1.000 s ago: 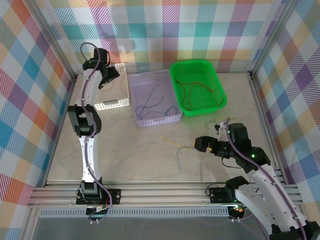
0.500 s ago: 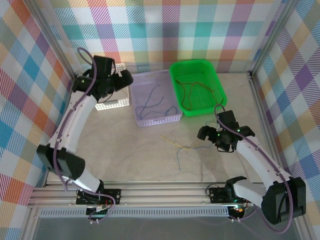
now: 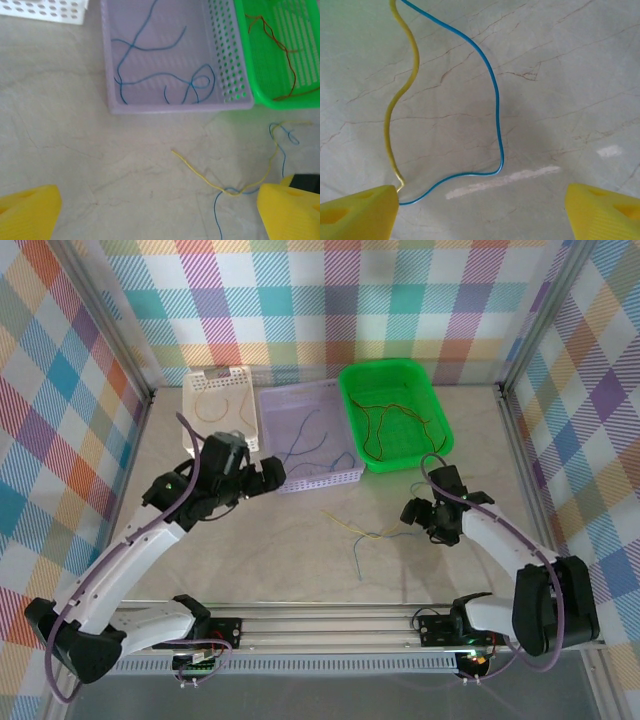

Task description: Untangle the cables

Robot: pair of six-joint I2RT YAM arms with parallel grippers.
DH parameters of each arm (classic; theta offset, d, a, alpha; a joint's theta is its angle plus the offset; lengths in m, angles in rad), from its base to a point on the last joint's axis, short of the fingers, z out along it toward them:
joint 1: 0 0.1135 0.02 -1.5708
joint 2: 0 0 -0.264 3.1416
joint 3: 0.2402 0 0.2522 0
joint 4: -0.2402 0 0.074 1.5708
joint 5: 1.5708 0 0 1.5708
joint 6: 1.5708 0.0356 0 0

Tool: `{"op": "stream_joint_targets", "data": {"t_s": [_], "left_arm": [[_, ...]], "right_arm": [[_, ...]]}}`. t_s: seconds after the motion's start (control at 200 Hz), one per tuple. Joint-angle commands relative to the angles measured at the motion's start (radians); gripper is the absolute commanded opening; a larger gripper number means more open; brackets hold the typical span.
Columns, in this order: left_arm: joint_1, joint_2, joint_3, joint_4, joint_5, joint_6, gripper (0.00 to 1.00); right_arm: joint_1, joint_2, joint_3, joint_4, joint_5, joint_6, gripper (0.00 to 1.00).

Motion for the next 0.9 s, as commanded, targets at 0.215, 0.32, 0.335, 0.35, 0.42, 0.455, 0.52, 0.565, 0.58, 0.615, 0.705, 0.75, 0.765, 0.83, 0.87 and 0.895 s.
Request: {"op": "stream_joint_targets", "data": {"t_s": [0.215, 0.32, 0.335, 0.35, 0.42, 0.455, 0.52, 0.565, 0.58, 0.615, 0.705, 0.75, 0.765, 0.83, 0.87, 0.895], "left_arm": [[-0.125, -0.028, -0.130, 0.076, -0.078, -0.112, 0.99], [-0.178, -0.002, -0.153, 0.102, -0.100, -0.134, 0.99], [-0.182, 0.003, -0.155, 0.106, -0.102, -0.138, 0.99], [-0.190, 0.008, -0.158, 0.111, -0.105, -0.142, 0.99], [-0.215, 0.034, -0.166, 0.134, -0.110, -0.155, 0.99], [-0.225, 0.045, -0.168, 0.141, -0.113, -0.159, 0.98], [-0.240, 0.065, -0.167, 0.159, -0.116, -0.164, 0.99], [-0.249, 0.080, -0.166, 0.175, -0.111, -0.164, 0.98], [-0.251, 0.086, -0.164, 0.180, -0.110, -0.164, 0.98], [-0.256, 0.104, -0.160, 0.189, -0.107, -0.164, 0.99], [-0.265, 0.159, -0.148, 0.234, -0.080, -0.153, 0.98], [-0.265, 0.192, -0.144, 0.270, -0.055, -0.150, 0.98], [-0.265, 0.204, -0.142, 0.279, -0.048, -0.148, 0.99], [-0.266, 0.264, -0.126, 0.319, -0.014, -0.149, 0.98], [-0.267, 0.299, -0.117, 0.354, 0.014, -0.147, 0.99], [-0.266, 0.321, -0.112, 0.377, 0.029, -0.147, 0.99]], "right_arm": [[-0.007, 0.097, -0.043, 0.160, -0.027, 0.026, 0.64], [-0.007, 0.109, -0.056, 0.184, -0.016, 0.033, 0.56], [-0.006, 0.111, -0.058, 0.188, -0.015, 0.034, 0.53], [-0.007, 0.111, -0.058, 0.191, -0.014, 0.035, 0.51], [-0.007, 0.109, -0.062, 0.209, -0.026, 0.038, 0.40], [-0.007, 0.107, -0.061, 0.212, -0.030, 0.039, 0.31], [-0.007, 0.092, -0.063, 0.210, -0.038, 0.035, 0.17], [-0.007, 0.073, -0.065, 0.205, -0.043, 0.030, 0.09], [-0.007, 0.065, -0.065, 0.201, -0.043, 0.028, 0.06], [-0.007, 0.041, -0.066, 0.191, -0.043, 0.025, 0.01], [-0.007, -0.039, -0.069, 0.159, -0.059, 0.010, 0.00], [-0.006, -0.086, -0.072, 0.146, -0.082, 0.003, 0.00], [-0.007, -0.103, -0.073, 0.142, -0.092, 0.000, 0.00], [-0.007, -0.171, -0.076, 0.131, -0.159, -0.015, 0.00], [-0.005, -0.206, -0.077, 0.132, -0.218, -0.031, 0.00], [-0.004, -0.225, -0.077, 0.130, -0.256, -0.039, 0.00]]}}
